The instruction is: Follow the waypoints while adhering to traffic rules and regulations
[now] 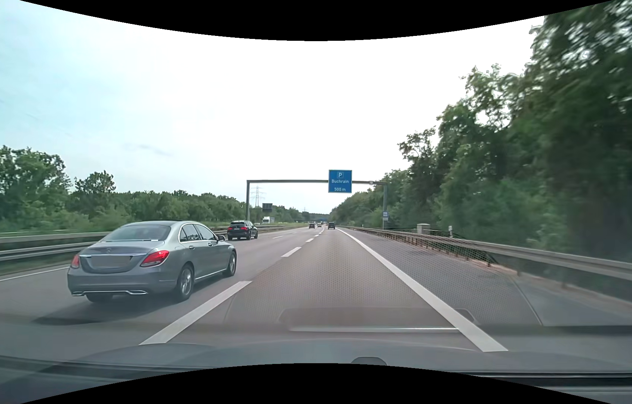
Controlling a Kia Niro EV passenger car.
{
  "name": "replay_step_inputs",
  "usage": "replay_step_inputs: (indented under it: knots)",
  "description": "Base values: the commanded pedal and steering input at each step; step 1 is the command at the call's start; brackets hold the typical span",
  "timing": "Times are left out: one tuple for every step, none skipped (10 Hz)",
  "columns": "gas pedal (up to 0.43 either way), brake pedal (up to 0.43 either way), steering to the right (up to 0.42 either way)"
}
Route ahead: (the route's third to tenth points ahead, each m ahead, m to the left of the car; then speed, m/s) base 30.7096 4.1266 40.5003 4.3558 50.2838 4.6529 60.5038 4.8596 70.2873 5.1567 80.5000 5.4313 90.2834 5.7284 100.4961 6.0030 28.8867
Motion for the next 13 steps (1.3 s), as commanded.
replay_step_inputs:
  knots:
    - [0.098,0.000,-0.006]
    - [0.098,0.000,-0.006]
    - [0.098,0.000,-0.006]
    - [0.098,0.000,-0.006]
    - [0.098,0.000,-0.006]
    - [0.098,0.000,-0.006]
    - [0.098,0.000,-0.006]
    - [0.098,0.000,-0.006]
    - [0.098,0.000,-0.006]
    - [0.098,0.000,-0.006]
    - [0.098,0.000,-0.006]
    - [0.098,0.000,-0.006]
    - [0.098,0.000,-0.006]
